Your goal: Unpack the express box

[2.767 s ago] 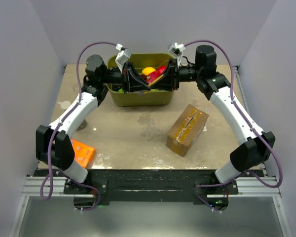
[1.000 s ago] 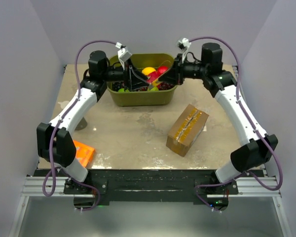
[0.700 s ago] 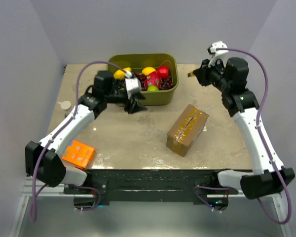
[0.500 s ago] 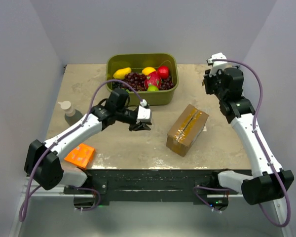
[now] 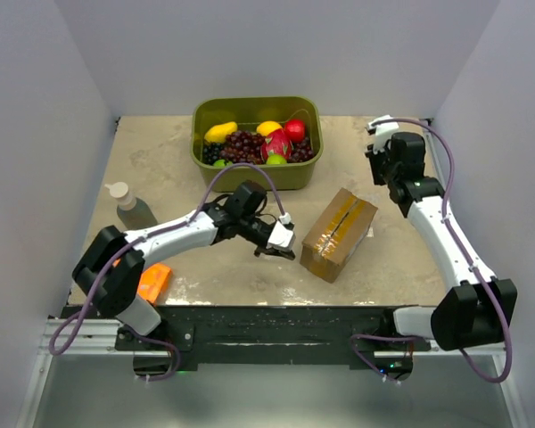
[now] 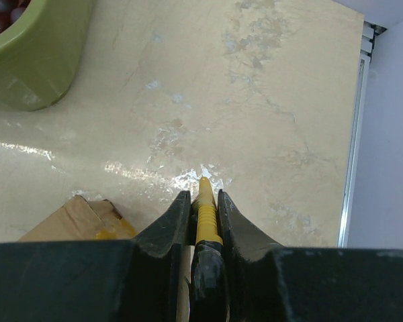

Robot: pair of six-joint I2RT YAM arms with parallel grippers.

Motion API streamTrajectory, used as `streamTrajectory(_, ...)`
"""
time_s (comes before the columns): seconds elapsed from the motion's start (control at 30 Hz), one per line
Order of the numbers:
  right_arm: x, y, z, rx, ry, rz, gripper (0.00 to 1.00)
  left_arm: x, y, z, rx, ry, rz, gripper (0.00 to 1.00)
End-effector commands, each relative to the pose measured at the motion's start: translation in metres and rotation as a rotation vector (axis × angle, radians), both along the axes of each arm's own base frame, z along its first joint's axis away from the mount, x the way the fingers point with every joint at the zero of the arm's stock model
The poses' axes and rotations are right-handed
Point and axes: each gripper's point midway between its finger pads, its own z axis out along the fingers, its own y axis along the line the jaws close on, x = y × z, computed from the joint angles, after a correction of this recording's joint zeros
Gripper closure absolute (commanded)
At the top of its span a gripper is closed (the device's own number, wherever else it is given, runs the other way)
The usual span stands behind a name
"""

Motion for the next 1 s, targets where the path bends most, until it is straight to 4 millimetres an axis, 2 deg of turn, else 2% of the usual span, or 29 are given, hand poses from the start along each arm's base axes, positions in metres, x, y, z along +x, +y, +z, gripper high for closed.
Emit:
streamTrajectory(0.0, -0.012, -0.004, -0.004, 0.004, 0.012, 0.002, 1.00, 0.001, -0.035, 0.010, -0.126, -0.024, -0.061, 0.99)
streamTrajectory(0.1, -0.024, 0.002, -0.013, 0.038, 0.052, 0.021, 1.00, 0.012, -0.045, 0.008, -0.119, -0.011, -0.013, 0.99)
streamTrajectory(0.13, -0.027, 0.008, -0.014, 0.057, 0.057, 0.049, 1.00, 0.021, -0.050, 0.014, -0.143, -0.040, 0.018, 0.98)
streamTrajectory(0.17, -0.033, 0.013, -0.016, 0.091, 0.079, 0.057, 1.00, 0.035, -0.048, 0.013, -0.124, -0.050, 0.086, 0.98)
streamTrajectory(0.23, -0.039, 0.020, -0.017, 0.150, 0.098, 0.060, 1.00, 0.050, -0.044, 0.019, -0.132, -0.072, 0.143, 0.98)
streamTrajectory(0.27, -0.045, 0.026, -0.021, 0.194, 0.126, 0.060, 1.00, 0.067, -0.034, 0.021, -0.127, -0.059, 0.211, 0.98)
streamTrajectory(0.33, -0.053, 0.031, -0.024, 0.232, 0.142, 0.066, 1.00, 0.085, -0.021, 0.031, -0.139, -0.053, 0.276, 0.98)
streamTrajectory(0.37, -0.058, 0.032, -0.027, 0.240, 0.161, 0.067, 1.00, 0.104, -0.007, 0.035, -0.139, -0.037, 0.341, 0.98)
streamTrajectory(0.47, -0.072, 0.035, -0.033, 0.271, 0.207, 0.058, 1.00, 0.139, 0.022, 0.048, -0.150, -0.050, 0.446, 0.98)
streamTrajectory(0.6, -0.086, 0.050, -0.033, 0.361, 0.250, 0.079, 1.00, 0.167, 0.041, 0.066, -0.161, -0.087, 0.517, 0.98)
streamTrajectory(0.7, -0.094, 0.058, -0.033, 0.414, 0.286, 0.080, 1.00, 0.168, 0.046, 0.073, -0.156, -0.085, 0.526, 0.97)
streamTrajectory(0.73, -0.094, 0.059, -0.028, 0.430, 0.288, 0.068, 1.00, 0.162, 0.049, 0.069, -0.135, -0.058, 0.526, 0.96)
streamTrajectory(0.77, -0.098, 0.058, -0.029, 0.428, 0.305, 0.061, 1.00, 0.157, 0.050, 0.076, -0.144, -0.055, 0.523, 0.93)
streamTrajectory(0.8, -0.098, 0.056, -0.028, 0.425, 0.307, 0.053, 1.00, 0.150, 0.052, 0.073, -0.133, -0.033, 0.524, 0.89)
streamTrajectory(0.83, -0.096, 0.049, -0.025, 0.396, 0.298, 0.019, 1.00, 0.146, 0.054, 0.074, -0.132, -0.020, 0.529, 0.84)
streamTrajectory(0.87, -0.094, 0.043, -0.025, 0.379, 0.292, -0.008, 1.00, 0.140, 0.058, 0.084, -0.145, -0.022, 0.541, 0.75)
streamTrajectory(0.9, -0.092, 0.040, -0.026, 0.359, 0.291, -0.018, 1.00, 0.130, 0.062, 0.075, -0.119, 0.007, 0.546, 0.71)
streamTrajectory(0.97, -0.083, 0.027, -0.019, 0.282, 0.243, -0.031, 1.00, 0.108, 0.072, 0.072, -0.106, 0.003, 0.519, 0.68)
